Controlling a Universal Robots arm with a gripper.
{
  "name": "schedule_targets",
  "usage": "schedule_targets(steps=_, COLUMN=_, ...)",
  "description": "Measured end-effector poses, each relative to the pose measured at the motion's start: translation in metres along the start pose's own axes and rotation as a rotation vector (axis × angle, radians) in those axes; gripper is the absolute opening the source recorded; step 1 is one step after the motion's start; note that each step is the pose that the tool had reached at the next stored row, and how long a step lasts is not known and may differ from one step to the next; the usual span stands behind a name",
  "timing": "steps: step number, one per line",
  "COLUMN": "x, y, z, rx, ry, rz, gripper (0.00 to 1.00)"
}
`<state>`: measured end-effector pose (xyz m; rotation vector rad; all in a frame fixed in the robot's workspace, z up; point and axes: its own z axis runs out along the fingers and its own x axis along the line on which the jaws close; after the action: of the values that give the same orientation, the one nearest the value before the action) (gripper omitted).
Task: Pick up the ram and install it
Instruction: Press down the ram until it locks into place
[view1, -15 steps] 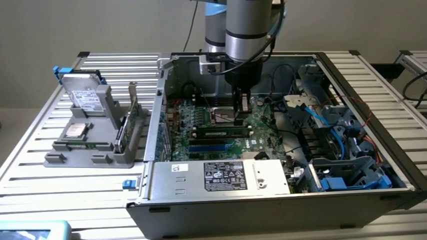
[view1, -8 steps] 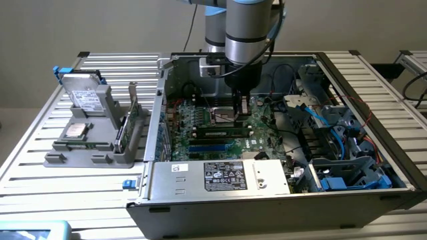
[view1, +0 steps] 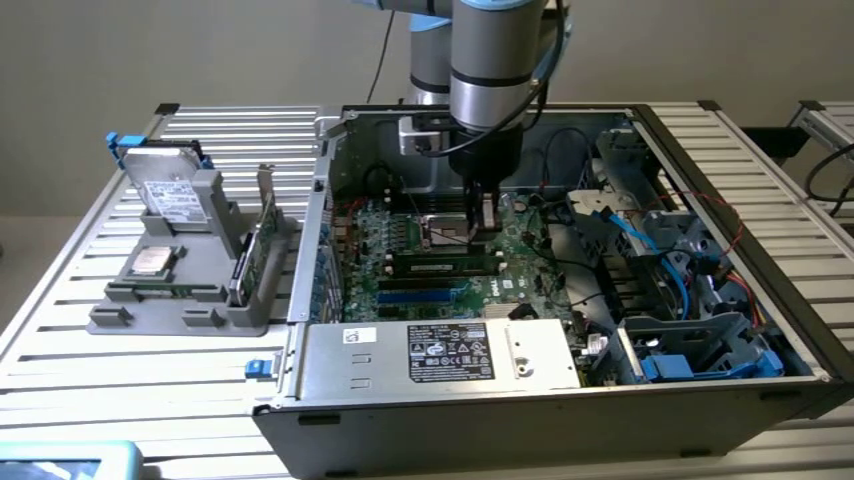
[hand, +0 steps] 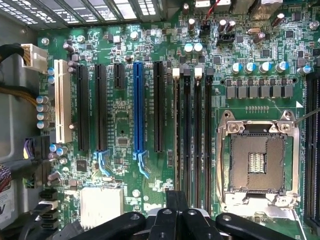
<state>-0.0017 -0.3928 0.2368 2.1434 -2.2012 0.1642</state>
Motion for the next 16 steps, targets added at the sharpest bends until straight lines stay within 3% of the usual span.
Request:
schedule_targets(steps=10, x=-0.0022, y=0.0003, z=0.0039, rx=-0.0001, ry=0.0001, rz=0.0, gripper=0.11)
schedule_targets(steps=16, x=-0.0027, y=0.0003, z=0.0044, rx=-0.0001, ry=-0.0039, rz=0.0, gripper=0.11)
